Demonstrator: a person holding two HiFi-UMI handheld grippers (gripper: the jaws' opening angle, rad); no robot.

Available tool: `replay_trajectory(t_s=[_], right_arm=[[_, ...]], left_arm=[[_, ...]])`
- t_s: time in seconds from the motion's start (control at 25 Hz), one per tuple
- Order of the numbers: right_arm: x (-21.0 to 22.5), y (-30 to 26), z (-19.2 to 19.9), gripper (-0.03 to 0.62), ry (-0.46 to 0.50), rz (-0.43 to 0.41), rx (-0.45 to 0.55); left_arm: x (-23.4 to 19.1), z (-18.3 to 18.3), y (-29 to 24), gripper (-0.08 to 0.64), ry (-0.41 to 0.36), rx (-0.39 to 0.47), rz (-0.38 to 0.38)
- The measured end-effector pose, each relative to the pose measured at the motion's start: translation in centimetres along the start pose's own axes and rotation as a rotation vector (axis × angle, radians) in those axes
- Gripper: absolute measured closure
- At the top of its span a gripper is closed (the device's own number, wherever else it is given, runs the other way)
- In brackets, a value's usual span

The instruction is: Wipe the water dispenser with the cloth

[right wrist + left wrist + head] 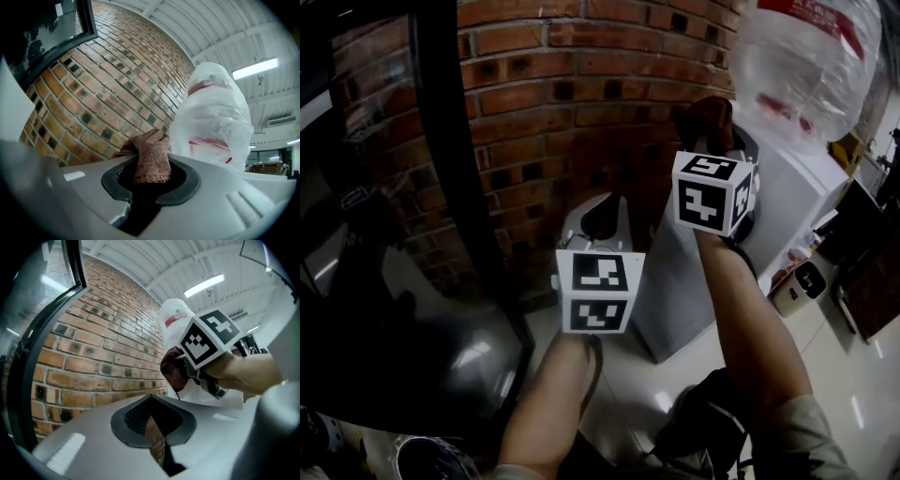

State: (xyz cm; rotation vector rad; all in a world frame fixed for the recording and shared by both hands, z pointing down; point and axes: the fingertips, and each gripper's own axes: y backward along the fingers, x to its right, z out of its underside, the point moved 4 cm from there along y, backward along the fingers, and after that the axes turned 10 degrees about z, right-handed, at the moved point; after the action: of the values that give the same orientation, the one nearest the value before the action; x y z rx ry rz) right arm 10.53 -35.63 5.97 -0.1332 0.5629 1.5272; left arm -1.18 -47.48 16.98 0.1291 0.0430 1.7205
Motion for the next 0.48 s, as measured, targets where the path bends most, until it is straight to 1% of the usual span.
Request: replay_trajectory(t_s=[0.16,0.28,0.36,0.48], right_arm=[[-0.3,-0.7,0.4,0.494,0.008,0.022,-0.043],[-1.0,-0.9,1.5,0.495,0.016,0.024,-0.078],[-1.6,-0.8,2.5,0.495,0.02,0.021,-0.096],[-2.8,-0.1,5.1,0.494,0.019,0.009,-0.136]], left_arm=[[-0.9,1.9,-0.4,0.56,0.017,-0.053,0.002],[-1.6,3.3,-0.4,0.56,0.038,-0.074,-0.013],[-2.0,4.5,-0.5,0.56,0.045,-0.087,-0.023],[-2.3,7.1,-0.4,0.56,0.044,-0.133,-0.029]])
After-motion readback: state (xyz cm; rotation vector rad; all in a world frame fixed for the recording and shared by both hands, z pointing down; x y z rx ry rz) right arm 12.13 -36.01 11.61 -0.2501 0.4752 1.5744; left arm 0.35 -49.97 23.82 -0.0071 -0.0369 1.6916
